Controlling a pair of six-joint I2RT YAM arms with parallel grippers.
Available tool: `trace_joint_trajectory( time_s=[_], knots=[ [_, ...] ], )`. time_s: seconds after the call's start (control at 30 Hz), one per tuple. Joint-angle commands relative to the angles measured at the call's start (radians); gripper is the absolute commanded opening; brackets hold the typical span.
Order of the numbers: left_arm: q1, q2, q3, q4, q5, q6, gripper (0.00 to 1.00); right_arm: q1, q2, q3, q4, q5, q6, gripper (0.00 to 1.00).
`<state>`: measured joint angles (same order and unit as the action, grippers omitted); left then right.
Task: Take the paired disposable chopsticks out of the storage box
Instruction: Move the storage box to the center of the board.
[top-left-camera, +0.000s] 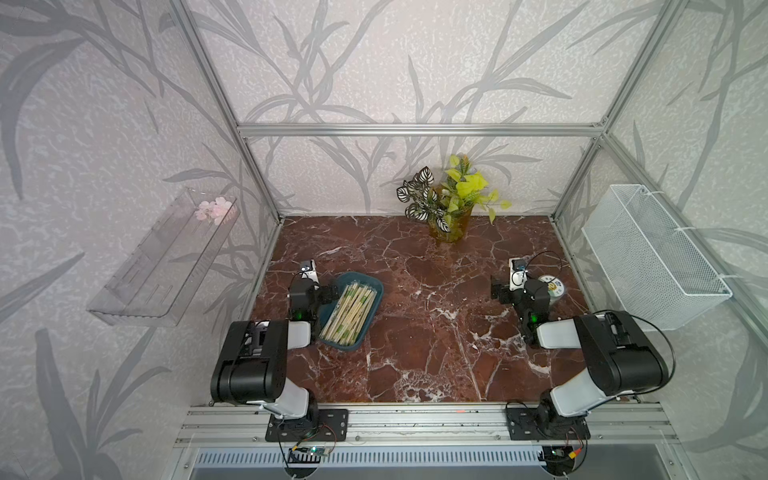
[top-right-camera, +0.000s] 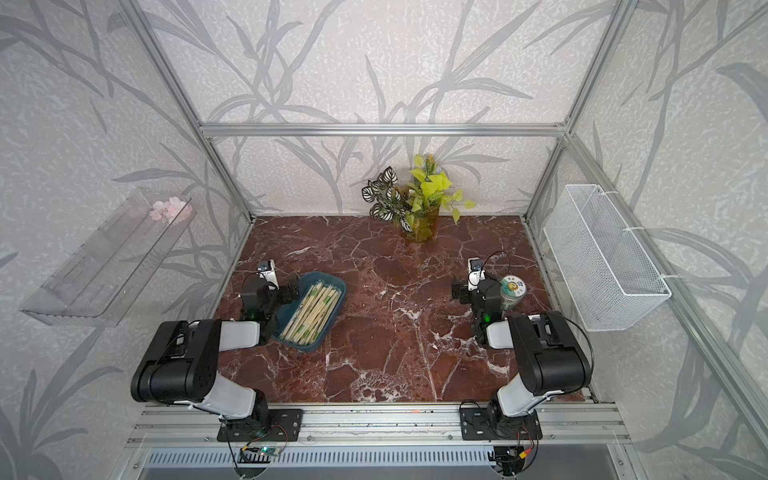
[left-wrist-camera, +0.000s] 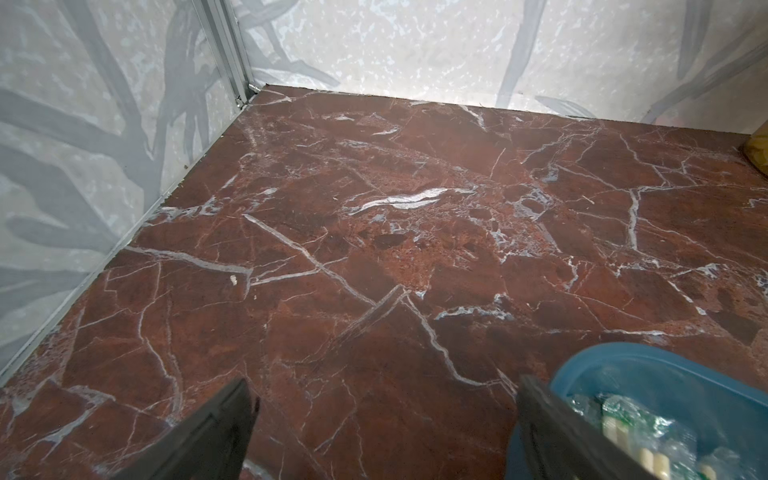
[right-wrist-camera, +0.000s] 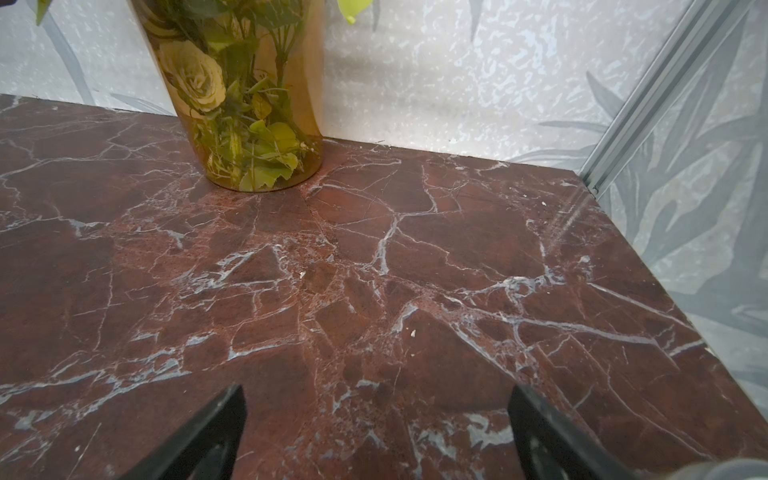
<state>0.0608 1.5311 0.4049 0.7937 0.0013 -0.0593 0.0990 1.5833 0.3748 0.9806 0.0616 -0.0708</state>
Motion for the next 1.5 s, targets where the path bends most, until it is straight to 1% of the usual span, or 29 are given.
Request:
trace_joint_trajectory(
  time_s=[0.0, 0.73, 0.77, 0.8, 0.83, 0.9, 0.97, 1.03, 1.07, 1.13, 1.17, 1.23, 1.27, 1.3, 1.37, 1.47],
  knots=[
    [0.003, -0.008, 0.007, 0.009, 0.006, 0.013, 1.0, 0.002, 0.001, -0.005, 0.003, -0.003, 0.0, 0.99],
    [0.006, -0.008, 0.008, 0.007, 0.009, 0.012, 1.0, -0.003, 0.0, -0.008, 0.006, -0.008, 0.008, 0.99],
    [0.007, -0.01, 0.005, 0.013, 0.005, 0.01, 1.0, -0.002, -0.003, -0.019, 0.026, 0.003, 0.013, 0.99],
    [0.007, -0.02, 0.007, 0.003, -0.026, -0.003, 1.0, -0.002, -0.018, -0.042, 0.058, 0.026, 0.02, 0.99],
    [0.006, -0.038, 0.02, -0.031, -0.08, -0.029, 1.0, -0.002, -0.037, -0.063, 0.081, 0.058, 0.029, 0.99],
    [0.006, -0.075, 0.053, -0.136, -0.092, -0.035, 1.0, 0.0, -0.094, -0.091, 0.083, 0.098, 0.041, 0.99],
    [0.006, -0.108, 0.109, -0.276, -0.123, -0.057, 1.0, 0.0, -0.186, -0.088, -0.014, 0.119, 0.055, 0.99],
    [0.008, -0.138, 0.189, -0.457, -0.161, -0.101, 1.0, -0.001, -0.305, -0.035, -0.233, 0.126, 0.114, 0.99],
    [0.007, -0.153, 0.222, -0.516, -0.164, -0.117, 1.0, -0.001, -0.358, -0.002, -0.375, 0.116, 0.143, 0.99],
    [0.007, -0.181, 0.278, -0.626, -0.156, -0.158, 1.0, -0.002, -0.444, 0.063, -0.566, 0.073, 0.205, 0.99],
    [0.008, -0.193, 0.299, -0.668, -0.153, -0.183, 1.0, -0.002, -0.479, 0.088, -0.629, 0.072, 0.261, 0.99],
    [0.007, -0.221, 0.349, -0.774, -0.143, -0.236, 1.0, -0.004, -0.562, 0.123, -0.773, 0.134, 0.472, 0.99],
    [0.007, -0.229, 0.366, -0.807, -0.14, -0.261, 1.0, -0.009, -0.595, 0.126, -0.814, 0.158, 0.553, 0.99],
    [0.007, -0.239, 0.385, -0.855, -0.137, -0.283, 1.0, -0.027, -0.643, 0.122, -0.849, 0.132, 0.607, 0.99],
    [0.007, -0.252, 0.41, -0.933, -0.114, -0.311, 1.0, -0.07, -0.685, 0.131, -0.869, -0.007, 0.653, 0.99],
    [0.008, -0.262, 0.415, -1.017, -0.086, -0.345, 1.0, -0.076, -0.661, 0.218, -0.998, -0.146, 0.659, 1.0]
  ],
)
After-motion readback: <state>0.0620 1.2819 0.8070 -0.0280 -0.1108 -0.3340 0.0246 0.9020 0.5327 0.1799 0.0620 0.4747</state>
